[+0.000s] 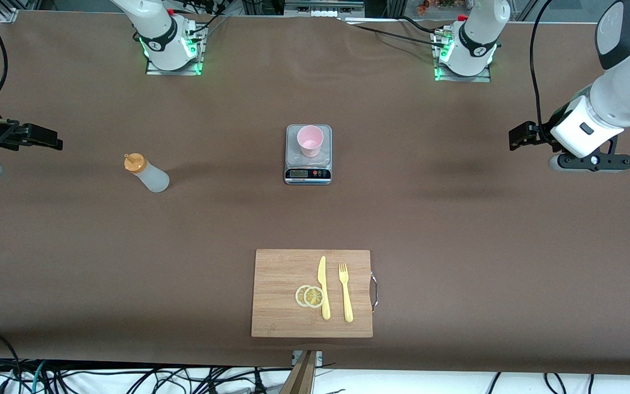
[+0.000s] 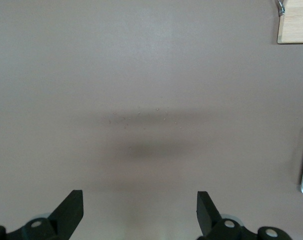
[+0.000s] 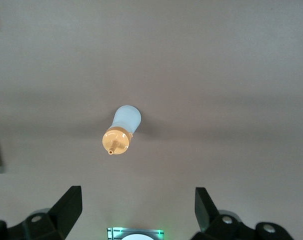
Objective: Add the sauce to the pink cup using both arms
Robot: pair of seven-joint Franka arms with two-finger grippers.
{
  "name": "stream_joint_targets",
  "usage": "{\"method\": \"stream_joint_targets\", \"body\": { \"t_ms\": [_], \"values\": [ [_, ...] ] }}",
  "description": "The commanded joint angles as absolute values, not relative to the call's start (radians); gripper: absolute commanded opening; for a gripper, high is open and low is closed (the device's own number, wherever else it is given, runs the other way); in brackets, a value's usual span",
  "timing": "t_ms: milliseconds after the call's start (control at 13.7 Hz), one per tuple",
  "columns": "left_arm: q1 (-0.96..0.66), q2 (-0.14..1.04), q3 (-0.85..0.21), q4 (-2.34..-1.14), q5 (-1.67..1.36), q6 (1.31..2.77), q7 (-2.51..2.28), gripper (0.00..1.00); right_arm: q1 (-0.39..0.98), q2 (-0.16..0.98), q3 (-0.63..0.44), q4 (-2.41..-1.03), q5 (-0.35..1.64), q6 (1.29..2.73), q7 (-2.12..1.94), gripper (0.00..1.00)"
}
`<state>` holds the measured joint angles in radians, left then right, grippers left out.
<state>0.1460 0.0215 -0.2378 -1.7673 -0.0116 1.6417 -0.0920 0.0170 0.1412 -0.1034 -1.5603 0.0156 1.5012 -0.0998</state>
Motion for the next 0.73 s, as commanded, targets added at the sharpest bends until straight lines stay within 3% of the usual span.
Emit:
{"method": "stream_joint_targets", "body": {
  "t_ms": [0,655],
  "values": [
    [0.146,0.025,-0.242,-1.747,0.015,1.632,-0.100,1.00,0.009,0.089,-0.083,-1.623,-0.003,1.516,-0.037,1.00],
    [0.147,0.023,-0.244,-1.747,0.014,1.632,-0.100,1.00,0.017,0.135,-0.072,-1.572,-0.018,1.514,-0.034,1.00]
  ]
}}
